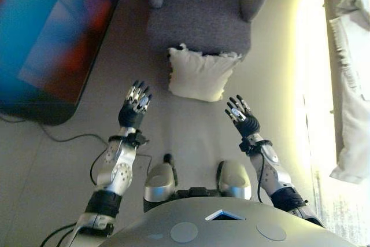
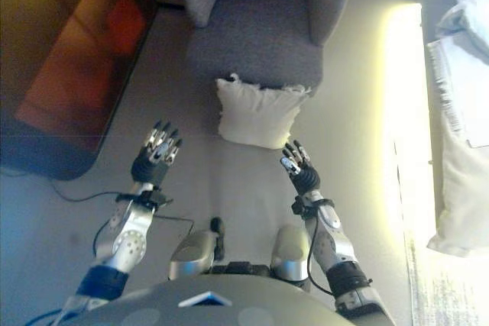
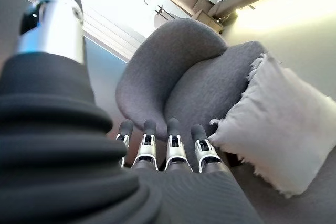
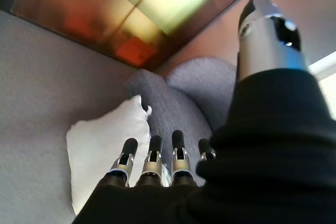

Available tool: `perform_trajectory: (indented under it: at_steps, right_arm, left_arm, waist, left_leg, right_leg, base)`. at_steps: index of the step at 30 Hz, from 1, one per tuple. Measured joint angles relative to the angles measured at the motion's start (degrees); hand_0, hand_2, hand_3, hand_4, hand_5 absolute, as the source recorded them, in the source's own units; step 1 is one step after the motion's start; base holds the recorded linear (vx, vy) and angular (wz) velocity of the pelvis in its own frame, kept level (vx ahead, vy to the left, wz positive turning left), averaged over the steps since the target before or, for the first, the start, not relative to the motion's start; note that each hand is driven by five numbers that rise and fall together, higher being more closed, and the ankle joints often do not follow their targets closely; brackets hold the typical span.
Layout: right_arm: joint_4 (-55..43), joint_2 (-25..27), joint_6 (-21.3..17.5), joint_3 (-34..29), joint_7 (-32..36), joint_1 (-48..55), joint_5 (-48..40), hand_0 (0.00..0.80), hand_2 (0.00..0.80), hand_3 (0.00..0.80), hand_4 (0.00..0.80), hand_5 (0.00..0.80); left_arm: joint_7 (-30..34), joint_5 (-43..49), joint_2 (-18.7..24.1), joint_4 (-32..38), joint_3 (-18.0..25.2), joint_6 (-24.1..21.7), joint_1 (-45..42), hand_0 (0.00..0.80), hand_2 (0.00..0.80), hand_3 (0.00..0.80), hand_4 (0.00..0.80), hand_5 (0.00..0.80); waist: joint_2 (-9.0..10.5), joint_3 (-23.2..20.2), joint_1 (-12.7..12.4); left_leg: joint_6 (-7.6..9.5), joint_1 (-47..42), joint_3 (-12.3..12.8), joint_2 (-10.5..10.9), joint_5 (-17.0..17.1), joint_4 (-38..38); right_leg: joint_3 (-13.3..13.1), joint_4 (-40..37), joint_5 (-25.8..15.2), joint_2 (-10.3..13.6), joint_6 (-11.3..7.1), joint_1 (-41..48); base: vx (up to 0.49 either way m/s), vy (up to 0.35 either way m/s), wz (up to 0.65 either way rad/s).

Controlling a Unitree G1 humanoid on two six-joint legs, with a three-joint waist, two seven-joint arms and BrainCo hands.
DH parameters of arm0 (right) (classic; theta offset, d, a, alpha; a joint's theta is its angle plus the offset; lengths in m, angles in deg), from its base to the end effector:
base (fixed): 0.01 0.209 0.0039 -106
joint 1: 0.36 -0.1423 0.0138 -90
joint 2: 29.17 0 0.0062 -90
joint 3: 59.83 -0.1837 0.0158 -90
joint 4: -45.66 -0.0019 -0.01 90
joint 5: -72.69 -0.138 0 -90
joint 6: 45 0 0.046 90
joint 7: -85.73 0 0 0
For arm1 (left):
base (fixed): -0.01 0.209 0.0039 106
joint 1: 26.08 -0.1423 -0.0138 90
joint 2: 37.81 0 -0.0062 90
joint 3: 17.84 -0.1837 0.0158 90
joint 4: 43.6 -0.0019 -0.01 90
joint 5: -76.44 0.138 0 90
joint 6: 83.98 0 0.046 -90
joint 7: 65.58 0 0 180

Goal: Pick up the cushion and take it to the sofa

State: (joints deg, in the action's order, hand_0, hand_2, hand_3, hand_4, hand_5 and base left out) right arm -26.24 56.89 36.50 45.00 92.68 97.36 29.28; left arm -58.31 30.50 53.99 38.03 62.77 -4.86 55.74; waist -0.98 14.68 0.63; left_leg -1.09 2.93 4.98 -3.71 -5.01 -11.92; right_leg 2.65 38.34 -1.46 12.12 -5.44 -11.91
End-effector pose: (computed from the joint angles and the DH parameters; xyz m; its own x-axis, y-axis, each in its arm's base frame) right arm 0.1519 -0.1631 -0.0341 0.9391 0.1749 -0.2957 0.0010 0.8593 0.5114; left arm 0.1646 0.1961 0.0010 0.9905 -0.0957 -0.0985 0.0380 0.8803 -0.4729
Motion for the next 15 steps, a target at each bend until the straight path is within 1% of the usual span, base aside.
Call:
perform_trajectory:
  at_steps: [1,2,3,5,7,8,9,10,11,12,13,14,15]
  right_arm:
    - [-0.1,-0.2,0.0,0.1,0.0,0.3,0.0,0.000,0.000,0.000,0.000,0.000]
    - [-0.1,-0.1,0.0,0.1,-0.1,0.6,0.0,0.000,0.000,0.000,0.000,0.000]
    - [-0.2,-0.1,0.0,0.1,-0.1,0.6,-0.1,0.000,0.000,0.000,0.000,0.000]
    - [-1.0,0.2,0.0,-0.5,-0.2,0.5,-0.3,0.000,0.000,0.000,0.000,0.000]
    - [-1.5,0.3,0.0,-0.6,-0.3,-0.3,-1.3,0.000,0.000,0.000,0.000,0.000]
    - [-1.5,0.2,0.0,-0.6,-0.4,-0.3,-1.6,0.000,0.000,0.000,0.000,0.000]
    - [-1.5,0.1,0.0,-0.6,-0.4,-0.2,-2.1,0.000,0.000,0.000,0.000,0.000]
    - [-1.3,-0.2,0.0,-1.1,-0.5,0.0,-2.4,0.000,0.000,0.000,0.000,0.000]
    - [-1.1,-0.4,0.0,-2.1,-0.5,0.5,-2.7,0.000,0.000,0.000,0.000,0.000]
    - [-1.4,0.2,0.0,-2.6,-0.7,1.0,-3.0,0.000,0.000,0.000,0.000,0.000]
    - [-2.2,1.3,-0.1,-3.1,-0.7,2.0,-3.2,0.000,0.000,0.000,0.000,0.000]
    - [-2.6,2.6,-0.3,-3.4,-0.7,3.2,-3.5,0.000,0.000,0.000,0.000,0.000]
    - [-2.6,3.6,-0.4,-3.8,-0.7,4.1,-3.6,0.000,0.000,0.000,0.000,0.000]
  left_arm:
    - [0.1,-0.2,0.8,0.1,0.3,0.7,-0.3,0.000,0.000,0.000,0.000,0.000]
    - [0.2,-0.6,1.2,0.1,1.3,1.2,-1.1,0.000,0.000,0.000,0.000,0.000]
    - [0.1,-1.2,1.3,0.1,2.5,1.7,-2.2,0.000,0.000,0.000,0.000,0.000]
    - [0.1,-2.2,1.5,0.1,3.4,1.8,-3.2,0.000,0.000,0.000,0.000,0.000]
    - [0.1,-2.2,1.7,0.1,3.3,1.8,-3.1,0.000,0.000,0.000,0.000,0.000]
    - [0.1,-2.2,1.9,0.1,2.8,1.8,-2.9,0.000,0.000,0.000,0.000,0.000]
    - [0.1,-2.1,2.4,0.1,2.1,1.8,-3.0,0.000,0.000,0.000,0.000,0.000]
    - [0.1,-2.1,2.9,-0.3,0.7,1.9,-2.6,0.000,0.000,0.000,0.000,0.000]
    - [0.2,-2.1,2.9,-0.2,-0.7,2.1,-2.3,0.000,0.000,0.000,0.000,0.000]
    - [0.3,-2.1,2.2,0.1,-1.4,2.3,-2.9,0.000,0.000,0.000,0.000,0.000]
    - [0.5,-2.1,1.6,0.2,-1.9,2.7,-4.2,0.000,0.000,0.000,0.000,0.000]
    - [0.7,-2.1,0.7,0.5,-1.9,2.8,-5.4,0.000,0.000,0.000,0.000,0.000]
    - [0.8,-2.1,0.3,0.7,-1.9,2.8,-6.4,0.000,0.000,0.000,0.000,0.000]
  waist:
    - [0.07,0.2,0.1]
    - [0.52,0.1,-0.1]
    - [1.32,-0.2,-0.1]
    - [2.55,-0.1,-0.1]
    - [3.80,0.7,0.3]
    - [4.58,0.9,0.7]
    - [5.47,0.8,1.4]
    - [6.57,0.6,3.0]
    - [7.32,0.8,4.7]
    - [7.38,0.9,4.8]
    - [6.23,0.4,5.1]
    - [4.86,-0.1,5.8]
    - [2.81,-0.9,6.9]
  left_leg:
    - [0.89,-0.6,-0.3,0.1,0.6,0.6]
    - [1.08,-0.5,-0.4,0.3,0.8,0.3]
    - [1.04,-0.5,-0.5,0.7,0.7,0.2]
    - [1.14,-0.4,-0.9,1.5,0.8,0.3]
    - [1.24,0.0,-1.1,1.9,0.8,0.3]
    - [1.08,0.2,-1.6,2.1,0.7,0.3]
    - [0.61,1.2,-2.3,2.2,0.5,0.6]
    - [0.29,1.1,-3.5,2.6,0.5,2.5]
    - [0.23,1.3,-4.2,3.7,-0.6,-0.8]
    - [1.19,1.1,-2.7,5.2,-4.0,-7.2]
    - [1.86,-1.6,-2.2,6.3,-6.4,-8.7]
    - [2.26,-5.6,-2.2,6.9,-7.9,-6.9]
    - [2.93,-9.5,-2.2,6.3,-10.4,-1.6]
  right_leg:
    - [-0.8,0.9,-0.6,0.3,0.06,-1.0]
    - [-0.9,0.1,1.1,0.6,-0.30,-1.2]
    - [-0.8,-2.2,2.6,1.2,-0.86,-1.0]
    - [-0.2,-10.6,4.0,1.7,-2.55,-0.4]
    - [0.2,-18.9,4.1,1.5,-3.27,-0.5]
    - [0.6,-22.2,3.7,1.2,-3.97,-0.5]
    - [1.1,-25.8,3.6,0.7,-4.69,0.3]
    - [1.1,-27.3,2.1,0.2,-4.50,0.9]
    - [1.7,-28.2,1.8,0.5,-4.54,1.5]
    - [1.2,-28.0,1.7,0.7,-4.49,1.7]
    - [1.2,-26.8,1.7,0.3,-4.43,1.8]
    - [1.6,-24.2,2.2,-0.9,-3.59,1.7]
    - [2.7,-21.2,3.8,-2.3,-0.84,1.4]
  base:
    - [0.293,-0.098,0.15]
    - [0.296,-0.137,0.08]
    - [0.361,-0.192,0.10]
    - [0.347,-0.187,0.11]
    - [0.391,-0.110,0.08]
    - [0.417,-0.060,0.29]
    - [0.375,-0.028,0.69]
    - [0.447,-0.034,1.00]
    - [0.573,-0.060,0.84]
    - [0.590,-0.080,0.40]
    - [0.609,-0.103,0.06]
    - [0.544,-0.099,0.25]
    - [0.543,-0.089,0.28]
